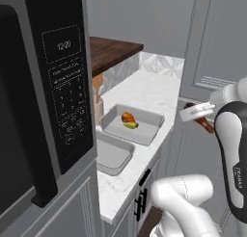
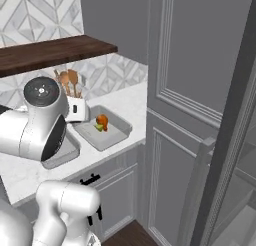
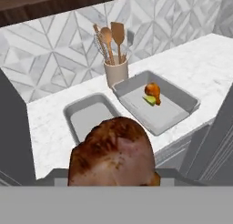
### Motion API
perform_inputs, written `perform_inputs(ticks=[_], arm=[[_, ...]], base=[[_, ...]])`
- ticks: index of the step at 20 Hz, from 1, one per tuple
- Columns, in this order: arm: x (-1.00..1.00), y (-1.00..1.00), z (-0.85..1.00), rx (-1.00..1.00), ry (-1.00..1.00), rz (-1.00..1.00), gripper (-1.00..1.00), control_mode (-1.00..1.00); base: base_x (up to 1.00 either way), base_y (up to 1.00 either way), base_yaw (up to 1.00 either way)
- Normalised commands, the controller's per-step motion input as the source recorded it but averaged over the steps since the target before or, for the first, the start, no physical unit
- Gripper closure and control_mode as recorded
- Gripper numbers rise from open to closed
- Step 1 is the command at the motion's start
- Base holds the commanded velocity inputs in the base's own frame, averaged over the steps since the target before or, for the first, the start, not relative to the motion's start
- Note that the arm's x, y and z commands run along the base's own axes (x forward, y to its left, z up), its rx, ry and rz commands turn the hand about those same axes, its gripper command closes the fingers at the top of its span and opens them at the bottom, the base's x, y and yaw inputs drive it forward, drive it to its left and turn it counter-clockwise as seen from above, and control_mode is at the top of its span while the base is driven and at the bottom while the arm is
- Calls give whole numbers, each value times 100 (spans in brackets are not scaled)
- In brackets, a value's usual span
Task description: Place one lemon wedge and one chicken drumstick in each tupperware on the nearby counter, to pack two identical lunches.
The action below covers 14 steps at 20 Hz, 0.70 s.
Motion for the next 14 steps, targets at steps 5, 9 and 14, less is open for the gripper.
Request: perform_inputs(ticks=[5,9,14], arm=[[76,77,-45,-8,8,35,100,-100],[66,91,-60,-13,10,36,100,-100],[62,83,-72,-19,2,21,100,-100]], base=[[0,0,0],[0,0,0],[0,0,0]])
